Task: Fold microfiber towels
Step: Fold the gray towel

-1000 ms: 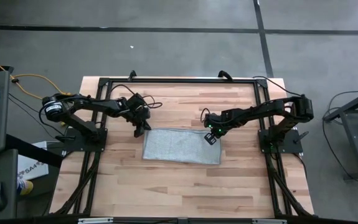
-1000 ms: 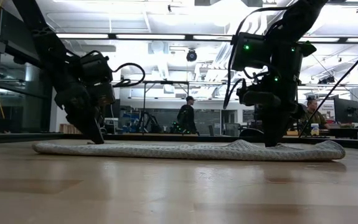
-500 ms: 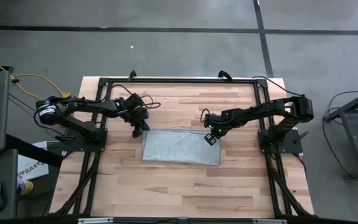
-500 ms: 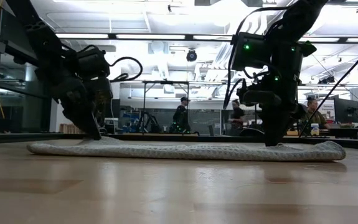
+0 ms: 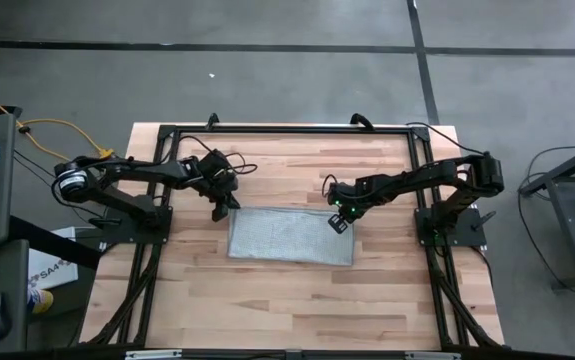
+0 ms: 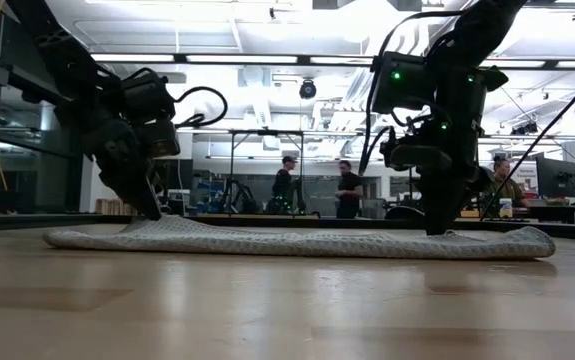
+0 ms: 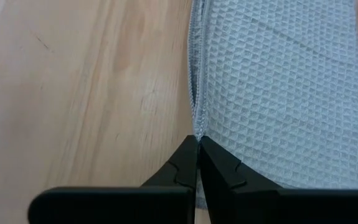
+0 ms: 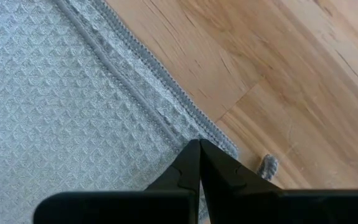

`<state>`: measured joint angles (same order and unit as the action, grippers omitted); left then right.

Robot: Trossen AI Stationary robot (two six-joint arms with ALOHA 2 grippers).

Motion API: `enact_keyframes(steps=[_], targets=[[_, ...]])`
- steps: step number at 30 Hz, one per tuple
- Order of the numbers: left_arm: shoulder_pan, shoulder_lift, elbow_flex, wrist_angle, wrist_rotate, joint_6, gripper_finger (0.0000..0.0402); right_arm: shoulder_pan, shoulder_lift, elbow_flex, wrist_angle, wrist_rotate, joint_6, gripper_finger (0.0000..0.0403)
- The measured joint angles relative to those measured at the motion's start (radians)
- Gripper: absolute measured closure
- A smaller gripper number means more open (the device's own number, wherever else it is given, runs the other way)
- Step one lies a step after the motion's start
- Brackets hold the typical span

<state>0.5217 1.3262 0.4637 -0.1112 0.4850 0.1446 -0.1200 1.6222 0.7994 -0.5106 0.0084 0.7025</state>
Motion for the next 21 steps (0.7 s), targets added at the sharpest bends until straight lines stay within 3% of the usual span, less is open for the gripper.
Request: enact_keyframes(steps=[8, 21], targets=[[0.0, 0.0, 0.0, 0.003, 0.002, -0.018, 0.0392, 0.0, 0.0, 0.0, 0.0, -0.012, 0.0, 0.0401], [0.0, -0.001, 0.001, 0.004, -0.005, 0.005, 0.0353, 0.0, 0.0, 0.0, 0.0, -0.011, 0.0, 0.0401]])
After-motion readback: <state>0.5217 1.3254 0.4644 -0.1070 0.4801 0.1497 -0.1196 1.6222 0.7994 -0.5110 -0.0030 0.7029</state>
